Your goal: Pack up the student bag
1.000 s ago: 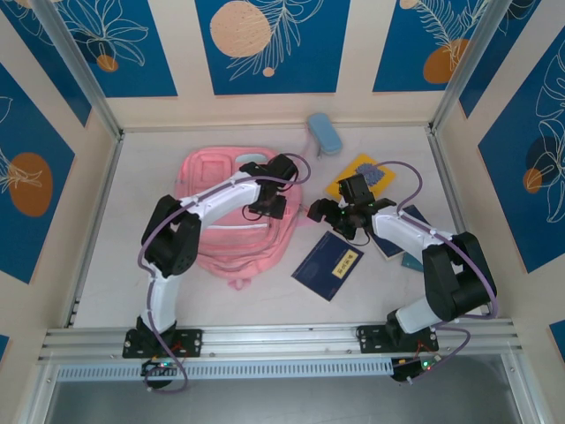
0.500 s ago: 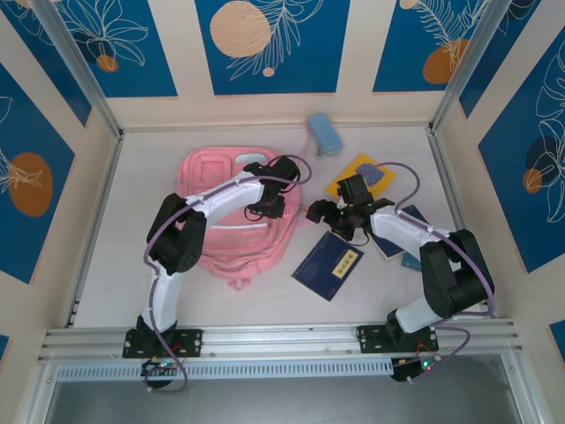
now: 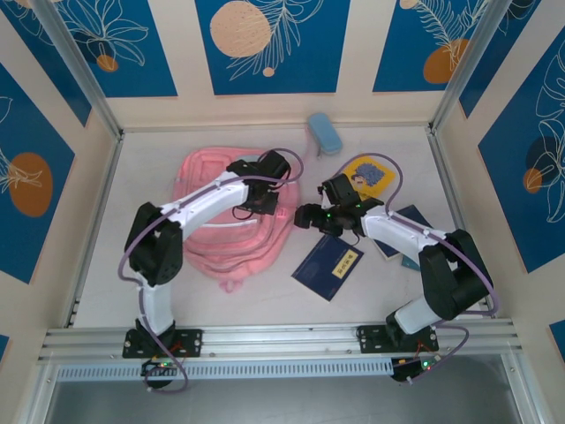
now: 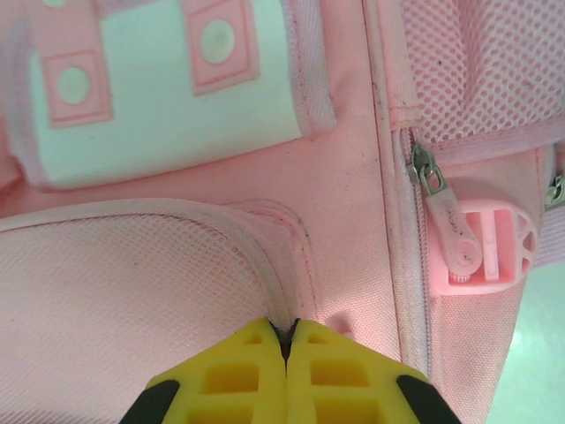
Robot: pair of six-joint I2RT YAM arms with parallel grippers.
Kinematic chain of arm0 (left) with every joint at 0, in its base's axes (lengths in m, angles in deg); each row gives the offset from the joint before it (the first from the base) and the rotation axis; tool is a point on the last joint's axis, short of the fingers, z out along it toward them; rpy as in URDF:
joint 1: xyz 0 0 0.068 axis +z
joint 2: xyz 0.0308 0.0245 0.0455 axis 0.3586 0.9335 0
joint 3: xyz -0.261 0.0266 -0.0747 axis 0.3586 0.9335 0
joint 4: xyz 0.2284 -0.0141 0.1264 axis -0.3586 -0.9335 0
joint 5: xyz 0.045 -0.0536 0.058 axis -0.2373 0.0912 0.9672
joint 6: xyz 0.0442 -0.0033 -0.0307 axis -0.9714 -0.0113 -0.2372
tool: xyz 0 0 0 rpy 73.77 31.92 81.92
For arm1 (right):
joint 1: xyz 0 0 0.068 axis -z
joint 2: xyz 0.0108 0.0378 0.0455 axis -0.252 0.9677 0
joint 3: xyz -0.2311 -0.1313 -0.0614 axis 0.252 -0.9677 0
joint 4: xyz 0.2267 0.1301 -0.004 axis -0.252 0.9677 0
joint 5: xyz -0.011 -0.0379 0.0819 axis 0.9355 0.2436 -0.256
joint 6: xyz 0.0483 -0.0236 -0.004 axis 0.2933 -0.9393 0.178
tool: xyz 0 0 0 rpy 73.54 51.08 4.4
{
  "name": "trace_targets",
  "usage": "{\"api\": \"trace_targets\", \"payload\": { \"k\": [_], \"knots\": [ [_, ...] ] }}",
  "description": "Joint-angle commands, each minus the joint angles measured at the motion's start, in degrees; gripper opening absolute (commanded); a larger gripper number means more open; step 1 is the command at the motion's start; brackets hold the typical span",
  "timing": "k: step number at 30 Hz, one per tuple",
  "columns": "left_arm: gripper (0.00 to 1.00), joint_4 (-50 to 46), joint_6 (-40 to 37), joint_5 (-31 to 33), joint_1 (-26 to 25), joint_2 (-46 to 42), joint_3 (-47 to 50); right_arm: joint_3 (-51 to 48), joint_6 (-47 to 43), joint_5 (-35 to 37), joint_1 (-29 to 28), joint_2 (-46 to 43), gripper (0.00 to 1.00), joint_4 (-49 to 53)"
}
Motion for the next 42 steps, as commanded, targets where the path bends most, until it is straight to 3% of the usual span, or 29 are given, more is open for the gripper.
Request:
{"api": "trace_targets", "payload": {
  "k": [1,4,9,16,29,34,42],
  "knots": [
    [0.00,-0.4,-3.3,2.3,1.8,-7.2,0.7,2.0,-8.5,-5.3,0.3,1.3,0.74,-2.2],
    [0.00,-0.3,-4.6,1.8,3.4,-10.6,0.8,4.3,-13.1,-9.2,0.4,3.1,0.67,-1.2],
    [0.00,-0.2,-6.5,-0.4,5.3,-13.6,-0.3,7.0,-16.8,-14.2,0.4,4.5,0.47,-1.3],
    [0.00,-0.6,-8.4,-0.7,6.7,-14.4,-2.1,8.4,-20.0,-17.2,1.0,5.2,0.28,-4.8],
    [0.00,-0.6,-8.3,-3.2,7.9,-14.1,-3.6,12.6,-25.4,-17.9,1.0,10.8,0.40,-4.7],
    [0.00,-1.4,-9.7,-3.4,8.6,-14.7,-4.3,13.2,-28.9,-19.6,1.0,10.9,0.52,-4.0],
    [0.00,1.7,-9.6,-13.9,12.8,-18.0,-2.3,14.5,-30.5,-29.6,0.4,10.9,0.56,-5.2]
  ]
}}
